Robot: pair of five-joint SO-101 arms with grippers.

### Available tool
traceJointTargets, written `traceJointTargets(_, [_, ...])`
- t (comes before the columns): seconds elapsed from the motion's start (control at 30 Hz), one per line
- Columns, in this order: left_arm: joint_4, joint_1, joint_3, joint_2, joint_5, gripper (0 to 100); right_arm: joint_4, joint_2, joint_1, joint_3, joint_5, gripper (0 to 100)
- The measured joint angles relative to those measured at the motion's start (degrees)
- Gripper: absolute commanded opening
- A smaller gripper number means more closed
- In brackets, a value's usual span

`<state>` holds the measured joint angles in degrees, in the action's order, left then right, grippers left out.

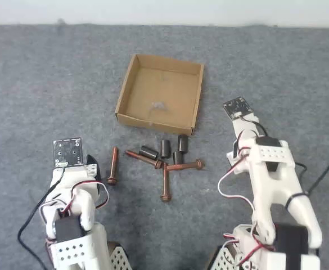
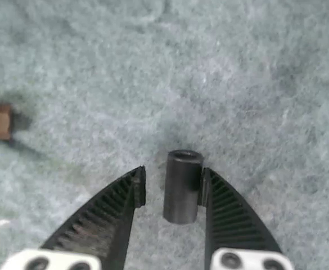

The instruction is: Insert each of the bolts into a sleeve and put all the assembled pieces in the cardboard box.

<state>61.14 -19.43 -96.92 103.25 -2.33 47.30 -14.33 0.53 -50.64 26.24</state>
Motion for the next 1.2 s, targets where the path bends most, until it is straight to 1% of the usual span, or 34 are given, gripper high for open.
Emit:
traceJointTargets(0.23, [0.0,0.0,0.0,0.0,0.0,10,0.0,2.55,0.0,2.55,0.18,14.1])
traceJointTargets(0.53, [0.0,0.0,0.0,0.0,0.0,10,0.0,7.65,0.18,2.64,8.44,14.0])
traceJointTargets(0.63, [0.0,0.0,0.0,0.0,0.0,10,0.0,7.82,0.18,2.64,9.32,14.0])
traceJointTargets(0.77, [0.0,0.0,0.0,0.0,0.0,10,0.0,7.82,0.18,2.64,9.58,13.5])
traceJointTargets(0.8, [0.0,0.0,0.0,0.0,0.0,10,0.0,7.82,0.18,2.64,9.58,11.7])
traceJointTargets(0.9, [0.0,0.0,0.0,0.0,0.0,10,-0.18,7.82,0.35,2.73,9.58,1.1])
traceJointTargets(0.93, [0.0,0.0,0.0,0.0,0.0,10,-0.18,7.82,0.35,3.08,9.58,0.2])
traceJointTargets(1.0, [0.0,0.0,0.0,0.0,-0.18,10,-0.18,8.0,0.35,3.34,9.67,2.5])
traceJointTargets(1.07, [0.0,0.0,0.0,0.0,-0.18,10,-0.18,8.0,0.35,3.34,8.88,1.7])
traceJointTargets(1.2, [0.0,0.0,0.0,0.0,-0.18,10,-0.09,8.0,2.2,3.43,4.66,0.7])
